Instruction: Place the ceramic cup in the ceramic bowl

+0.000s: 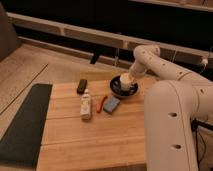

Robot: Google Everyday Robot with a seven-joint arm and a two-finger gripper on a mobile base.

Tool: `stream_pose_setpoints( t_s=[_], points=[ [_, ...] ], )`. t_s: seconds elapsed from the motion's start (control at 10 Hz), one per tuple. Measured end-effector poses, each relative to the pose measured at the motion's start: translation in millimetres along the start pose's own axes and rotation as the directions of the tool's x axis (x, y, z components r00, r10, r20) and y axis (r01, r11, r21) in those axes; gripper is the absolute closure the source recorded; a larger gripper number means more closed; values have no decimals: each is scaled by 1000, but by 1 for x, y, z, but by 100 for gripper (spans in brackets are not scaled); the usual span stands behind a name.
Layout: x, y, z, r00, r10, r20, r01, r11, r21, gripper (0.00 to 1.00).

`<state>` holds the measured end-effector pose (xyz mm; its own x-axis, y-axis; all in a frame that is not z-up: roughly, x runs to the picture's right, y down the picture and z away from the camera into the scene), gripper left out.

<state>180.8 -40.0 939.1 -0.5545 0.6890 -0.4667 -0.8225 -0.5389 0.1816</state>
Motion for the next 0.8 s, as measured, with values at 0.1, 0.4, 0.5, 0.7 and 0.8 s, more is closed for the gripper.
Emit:
stream_pose_setpoints(
  t_s=[0.1, 0.4, 0.5, 0.7, 0.8],
  points=[
    [1, 2, 3, 1000, -1, -2, 1, 1000, -5, 83],
    [5, 9, 9, 1000, 4, -15, -4, 1000, -29, 48],
    [5, 11, 10, 1000, 6, -19, -7, 999, -37, 37],
    [6, 14, 9, 1000, 6, -24, -7, 999, -48, 34],
    [5, 16, 7, 1000, 5, -19, -6, 998, -57, 34]
  ],
)
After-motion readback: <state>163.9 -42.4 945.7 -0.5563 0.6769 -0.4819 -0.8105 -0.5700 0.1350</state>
